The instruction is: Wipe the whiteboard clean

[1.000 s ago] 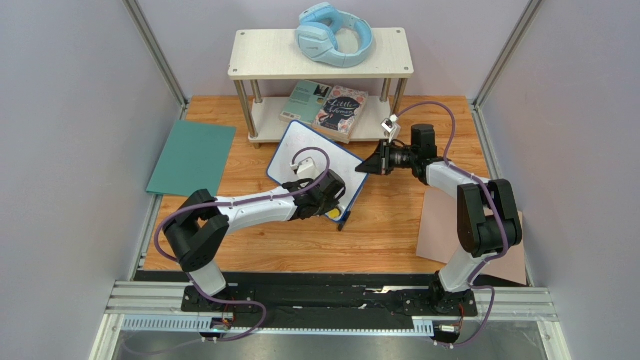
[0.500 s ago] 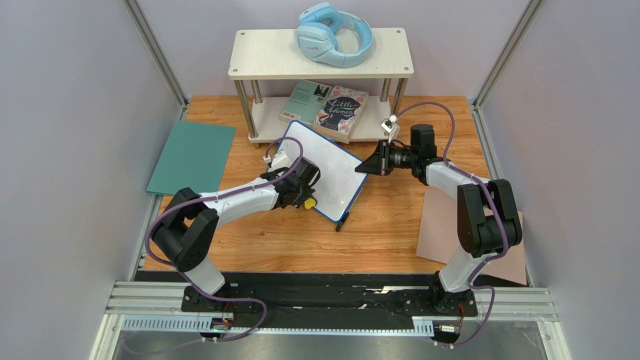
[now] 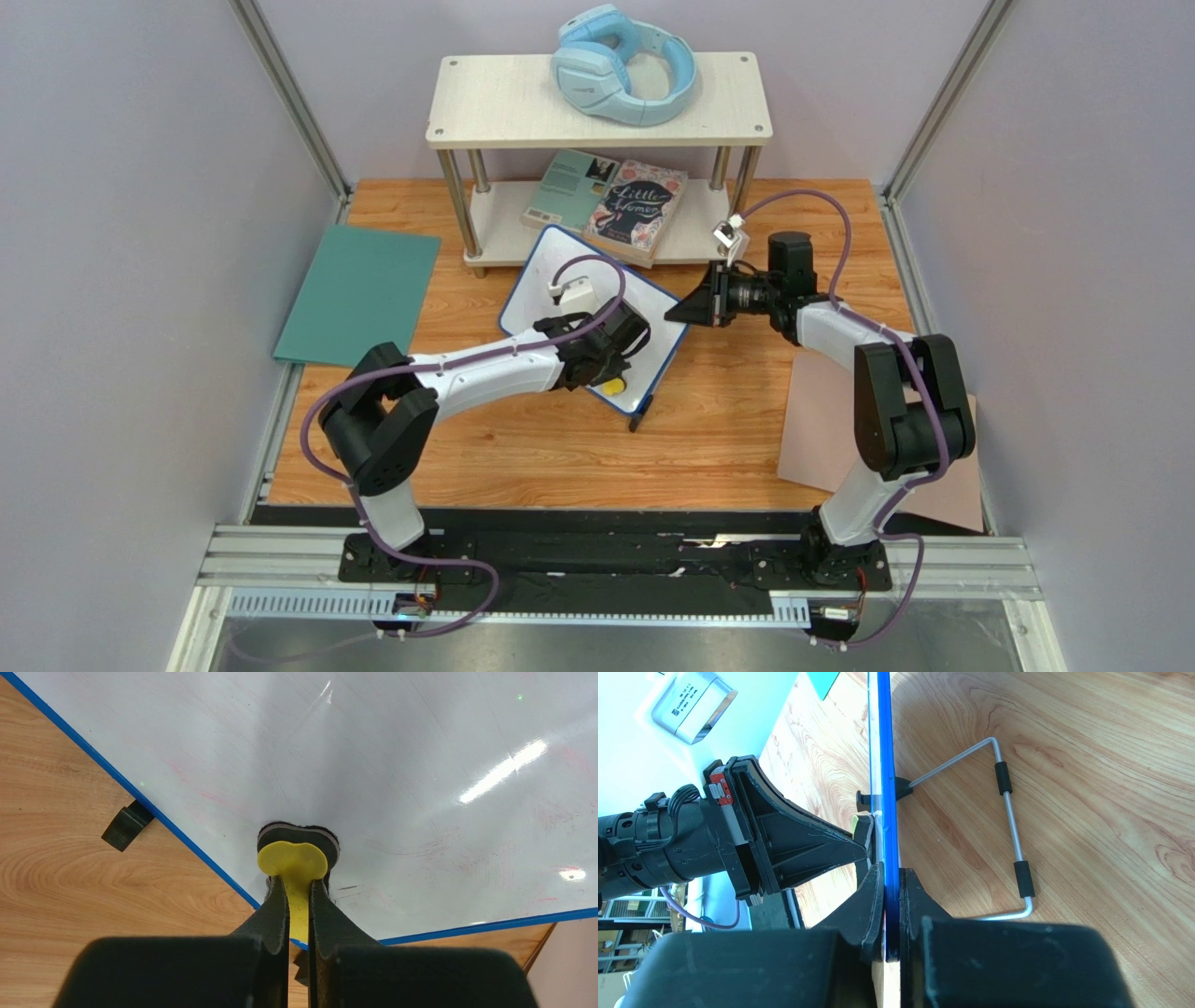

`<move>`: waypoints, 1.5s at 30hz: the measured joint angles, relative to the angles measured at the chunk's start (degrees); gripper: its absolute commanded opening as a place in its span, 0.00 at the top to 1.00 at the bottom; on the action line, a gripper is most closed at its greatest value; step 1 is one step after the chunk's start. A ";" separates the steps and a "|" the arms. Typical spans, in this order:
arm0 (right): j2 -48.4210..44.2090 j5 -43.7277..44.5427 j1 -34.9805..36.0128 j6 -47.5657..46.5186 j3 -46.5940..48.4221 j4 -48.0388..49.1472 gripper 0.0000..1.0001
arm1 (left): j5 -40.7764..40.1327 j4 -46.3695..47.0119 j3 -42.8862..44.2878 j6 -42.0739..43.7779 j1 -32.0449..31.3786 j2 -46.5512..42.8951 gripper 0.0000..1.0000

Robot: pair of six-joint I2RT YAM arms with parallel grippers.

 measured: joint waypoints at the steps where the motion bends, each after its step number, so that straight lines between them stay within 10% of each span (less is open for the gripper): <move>1: 0.00 0.02 0.00 0.00 0.00 0.00 1.00 | 0.09 0.17 -0.24 -0.20 0.11 -0.15 1.00; 20: 0.02 0.04 0.52 0.02 0.02 0.07 1.00 | 6.60 8.87 -10.67 0.96 14.88 -7.30 1.00; 45: 0.02 0.35 0.11 -0.28 0.02 -0.35 1.00 | -0.42 1.97 4.31 2.58 -4.68 2.38 1.00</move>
